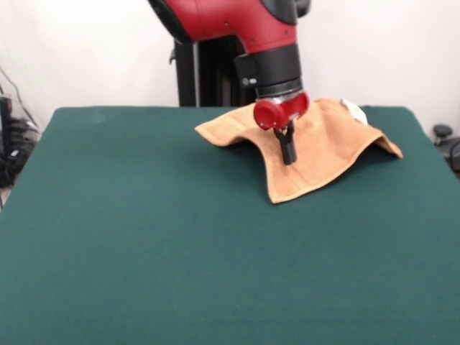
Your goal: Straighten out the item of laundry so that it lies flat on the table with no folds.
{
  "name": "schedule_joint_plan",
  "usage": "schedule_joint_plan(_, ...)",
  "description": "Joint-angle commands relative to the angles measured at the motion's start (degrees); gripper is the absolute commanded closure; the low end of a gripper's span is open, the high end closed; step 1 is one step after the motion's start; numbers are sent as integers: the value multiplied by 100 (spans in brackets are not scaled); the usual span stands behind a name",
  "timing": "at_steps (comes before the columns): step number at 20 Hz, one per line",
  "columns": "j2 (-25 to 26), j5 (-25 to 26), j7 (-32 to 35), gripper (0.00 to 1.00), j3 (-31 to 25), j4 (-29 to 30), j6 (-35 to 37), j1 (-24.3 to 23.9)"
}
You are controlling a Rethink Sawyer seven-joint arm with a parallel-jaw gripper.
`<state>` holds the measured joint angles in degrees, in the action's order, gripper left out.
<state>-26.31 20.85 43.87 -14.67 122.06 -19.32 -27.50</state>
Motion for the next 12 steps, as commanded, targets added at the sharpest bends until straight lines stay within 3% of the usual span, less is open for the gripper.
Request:
schedule_joint_plan(1, -91, -795, 2093, 100, 29, 202, 320, -53)
schedule_joint_plan(12, -446, -922, 2034, 100, -758, 53, 549, -546)
